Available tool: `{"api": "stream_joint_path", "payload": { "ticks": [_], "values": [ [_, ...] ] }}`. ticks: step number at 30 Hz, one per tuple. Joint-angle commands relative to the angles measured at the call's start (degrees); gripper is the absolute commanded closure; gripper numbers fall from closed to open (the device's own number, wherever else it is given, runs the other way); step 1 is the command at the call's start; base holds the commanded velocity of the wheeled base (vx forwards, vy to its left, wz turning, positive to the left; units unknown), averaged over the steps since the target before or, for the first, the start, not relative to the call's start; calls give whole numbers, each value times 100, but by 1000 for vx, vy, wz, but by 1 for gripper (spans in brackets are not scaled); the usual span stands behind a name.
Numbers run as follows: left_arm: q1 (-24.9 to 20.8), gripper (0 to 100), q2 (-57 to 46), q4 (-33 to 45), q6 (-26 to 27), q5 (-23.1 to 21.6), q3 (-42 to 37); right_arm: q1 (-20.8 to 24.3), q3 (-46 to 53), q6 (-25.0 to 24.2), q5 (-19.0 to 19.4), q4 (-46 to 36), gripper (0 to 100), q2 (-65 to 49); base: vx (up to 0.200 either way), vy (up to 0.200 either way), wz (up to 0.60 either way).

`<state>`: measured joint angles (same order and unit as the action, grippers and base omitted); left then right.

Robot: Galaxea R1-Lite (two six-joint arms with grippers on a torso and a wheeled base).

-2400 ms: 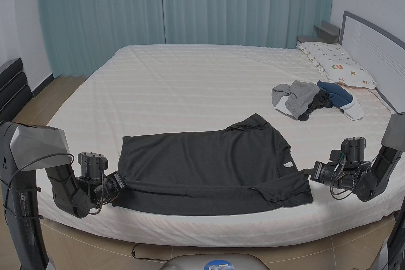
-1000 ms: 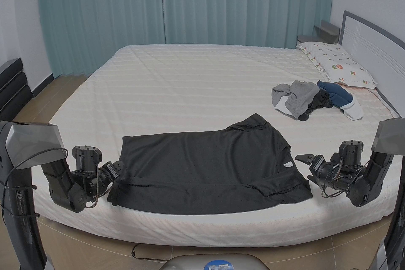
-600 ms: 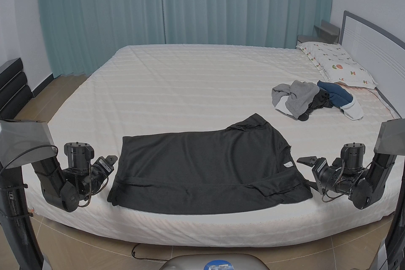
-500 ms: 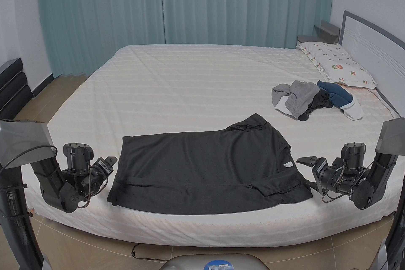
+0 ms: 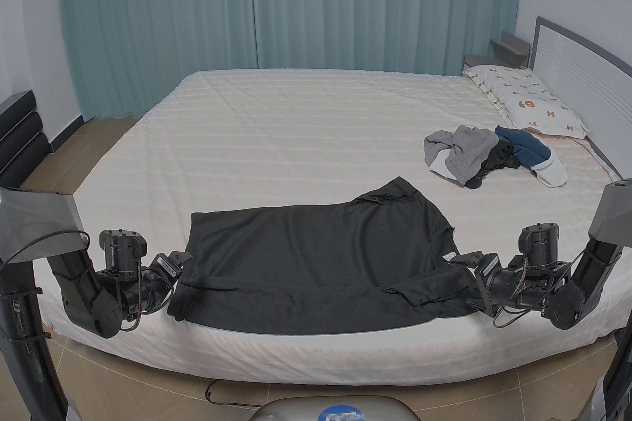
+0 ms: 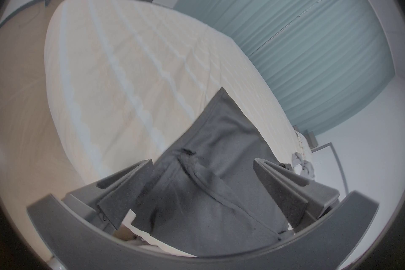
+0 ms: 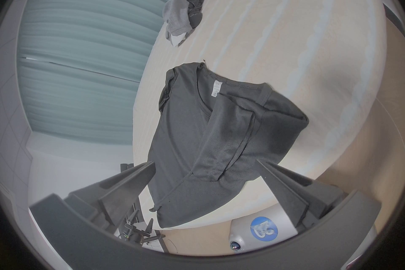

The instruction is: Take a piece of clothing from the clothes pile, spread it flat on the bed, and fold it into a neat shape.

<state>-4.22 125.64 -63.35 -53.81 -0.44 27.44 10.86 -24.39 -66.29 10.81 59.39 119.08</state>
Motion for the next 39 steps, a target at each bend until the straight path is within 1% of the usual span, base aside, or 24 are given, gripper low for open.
{"api": "stream_joint_path", "payload": {
  "ticks": [1,4,10,13,21,26,28,34,35,39],
  "values": [
    [-26,0,14,25,-174,-176,-11,56,-39,-77,-44,-7,0,124,0,0,0],
    [-26,0,14,25,-191,-220,16,153,-48,-86,-71,-7,0,230,0,0,0],
    [-26,0,84,16,-429,-220,112,355,-356,-86,-484,11,0,678,0,0,0],
    [-26,0,128,16,-429,-220,139,426,-443,-86,-624,11,0,784,0,0,0],
    [-26,0,233,25,-429,-211,209,434,-514,-94,-686,11,0,836,0,0,0],
    [-26,0,242,25,-429,-211,218,513,-628,-86,-1002,152,0,1039,0,0,0],
    [-26,0,242,25,-429,-220,218,566,-619,-77,-1064,239,0,1082,0,0,0],
    [-26,0,277,25,-429,-211,227,584,-628,-86,-1090,257,0,1118,0,0,0],
    [-26,0,277,25,-429,-211,227,584,-628,-86,-1090,257,100,1118,0,0,0],
    [-26,0,277,25,-429,-220,227,584,-610,-86,-1090,266,100,1100,0,0,0]
  ]
}}
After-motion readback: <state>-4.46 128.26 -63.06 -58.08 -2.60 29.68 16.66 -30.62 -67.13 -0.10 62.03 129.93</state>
